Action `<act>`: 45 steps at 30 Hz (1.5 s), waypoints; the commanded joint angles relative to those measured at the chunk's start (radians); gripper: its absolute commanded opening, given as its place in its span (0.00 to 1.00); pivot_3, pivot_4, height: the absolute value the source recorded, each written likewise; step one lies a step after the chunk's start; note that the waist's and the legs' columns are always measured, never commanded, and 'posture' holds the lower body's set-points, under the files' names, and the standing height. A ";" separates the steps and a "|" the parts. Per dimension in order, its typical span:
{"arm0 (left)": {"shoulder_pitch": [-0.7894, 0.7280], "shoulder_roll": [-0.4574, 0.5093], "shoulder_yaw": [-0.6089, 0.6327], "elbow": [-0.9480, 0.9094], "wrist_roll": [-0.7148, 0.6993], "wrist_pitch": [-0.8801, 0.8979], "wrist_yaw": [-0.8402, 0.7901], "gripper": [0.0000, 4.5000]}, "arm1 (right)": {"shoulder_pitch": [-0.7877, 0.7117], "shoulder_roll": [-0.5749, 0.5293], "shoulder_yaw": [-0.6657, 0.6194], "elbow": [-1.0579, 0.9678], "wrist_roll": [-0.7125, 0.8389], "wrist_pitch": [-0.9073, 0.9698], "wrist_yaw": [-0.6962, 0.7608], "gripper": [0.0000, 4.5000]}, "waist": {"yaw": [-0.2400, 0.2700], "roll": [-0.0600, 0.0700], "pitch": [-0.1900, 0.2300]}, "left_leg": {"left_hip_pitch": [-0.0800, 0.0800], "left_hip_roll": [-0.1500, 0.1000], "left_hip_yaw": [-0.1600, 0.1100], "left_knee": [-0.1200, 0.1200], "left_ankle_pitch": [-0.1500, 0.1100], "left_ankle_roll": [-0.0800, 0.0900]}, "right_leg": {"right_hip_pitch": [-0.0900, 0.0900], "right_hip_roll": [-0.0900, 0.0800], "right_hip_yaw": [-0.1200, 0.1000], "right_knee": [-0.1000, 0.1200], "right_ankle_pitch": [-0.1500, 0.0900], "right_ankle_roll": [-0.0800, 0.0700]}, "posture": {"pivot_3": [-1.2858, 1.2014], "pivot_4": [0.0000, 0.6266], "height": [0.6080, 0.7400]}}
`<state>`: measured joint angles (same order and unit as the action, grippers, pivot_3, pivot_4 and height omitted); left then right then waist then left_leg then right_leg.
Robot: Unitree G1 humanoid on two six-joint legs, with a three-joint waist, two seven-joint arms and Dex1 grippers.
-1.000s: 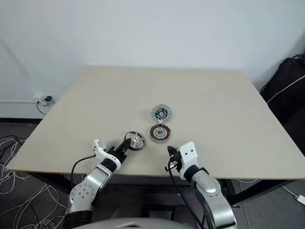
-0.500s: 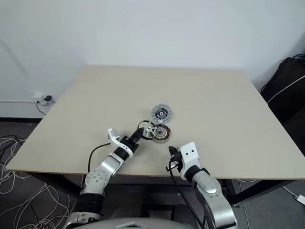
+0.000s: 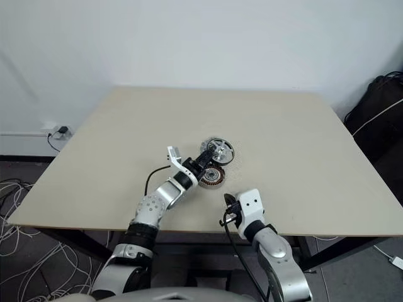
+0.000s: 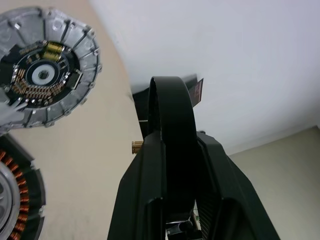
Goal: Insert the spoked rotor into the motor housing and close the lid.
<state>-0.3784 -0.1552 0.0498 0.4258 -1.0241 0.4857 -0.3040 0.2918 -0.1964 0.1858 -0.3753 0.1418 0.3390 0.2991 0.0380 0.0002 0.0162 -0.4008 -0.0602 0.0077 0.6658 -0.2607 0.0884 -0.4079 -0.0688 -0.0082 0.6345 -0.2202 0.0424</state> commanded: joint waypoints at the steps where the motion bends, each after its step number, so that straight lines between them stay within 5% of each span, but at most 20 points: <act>1: 0.058 -0.149 -0.001 -0.007 0.010 0.001 -0.009 0.10 | -0.007 0.003 -0.012 -0.057 0.003 -0.015 -0.009 0.00 | 0.000 0.000 0.000 | 0.000 0.000 0.000 0.000 0.000 0.000 | 0.000 0.000 0.000 0.000 0.000 0.000 | 0.52 0.00 1.00; 45: 0.059 -0.163 0.093 0.143 0.112 -0.025 0.046 0.10 | -0.008 0.004 -0.015 -0.059 0.002 -0.018 -0.023 0.00 | 0.000 0.000 0.000 | 0.000 0.000 0.000 0.001 0.000 0.000 | 0.000 -0.001 0.000 0.000 0.000 0.000 | 0.52 0.00 1.00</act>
<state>-0.3702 -0.1573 0.1284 0.5752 -0.9135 0.4754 -0.2465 0.2968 -0.1942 0.1840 -0.3945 0.1415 0.3378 0.2803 0.0383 0.0001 0.0161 -0.4009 -0.0602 0.0075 0.6664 -0.2609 0.0885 -0.4079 -0.0700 -0.0081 0.6349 -0.2197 0.0427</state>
